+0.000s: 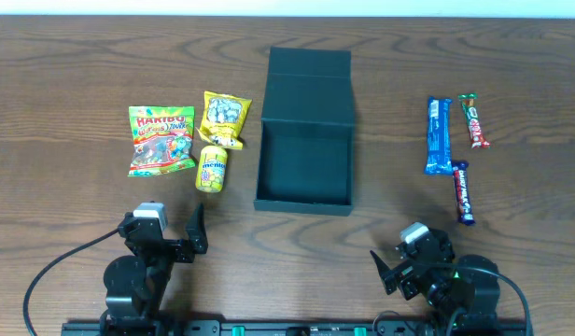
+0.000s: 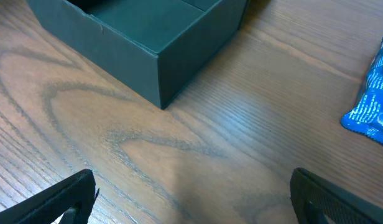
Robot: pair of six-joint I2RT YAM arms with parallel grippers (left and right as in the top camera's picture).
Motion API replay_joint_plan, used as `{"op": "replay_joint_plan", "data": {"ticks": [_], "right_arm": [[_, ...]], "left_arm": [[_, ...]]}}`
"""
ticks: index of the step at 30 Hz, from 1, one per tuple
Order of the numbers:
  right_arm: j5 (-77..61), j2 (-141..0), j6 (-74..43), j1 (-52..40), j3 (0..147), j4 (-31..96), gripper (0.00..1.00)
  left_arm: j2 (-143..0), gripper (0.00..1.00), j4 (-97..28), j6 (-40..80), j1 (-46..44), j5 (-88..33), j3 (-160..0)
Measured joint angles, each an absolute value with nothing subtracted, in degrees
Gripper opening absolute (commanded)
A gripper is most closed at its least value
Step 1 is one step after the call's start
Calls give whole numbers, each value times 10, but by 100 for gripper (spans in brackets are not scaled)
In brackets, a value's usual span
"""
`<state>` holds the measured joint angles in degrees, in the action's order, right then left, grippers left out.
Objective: Pack container
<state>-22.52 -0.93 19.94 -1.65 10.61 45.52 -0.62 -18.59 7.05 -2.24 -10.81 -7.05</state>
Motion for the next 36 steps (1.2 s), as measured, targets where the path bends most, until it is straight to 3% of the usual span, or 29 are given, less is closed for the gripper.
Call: {"op": "replay_joint_plan", "data": {"ticks": [30,36], "right_arm": [[-225,-9,199,-17,106,455,99],[-225,-9,199,-17,106,455,99]], "left_arm": [[-6,96,-186,71,-22,-110,-70],[-6,95,-186,163,-22,-141,-70]]}}
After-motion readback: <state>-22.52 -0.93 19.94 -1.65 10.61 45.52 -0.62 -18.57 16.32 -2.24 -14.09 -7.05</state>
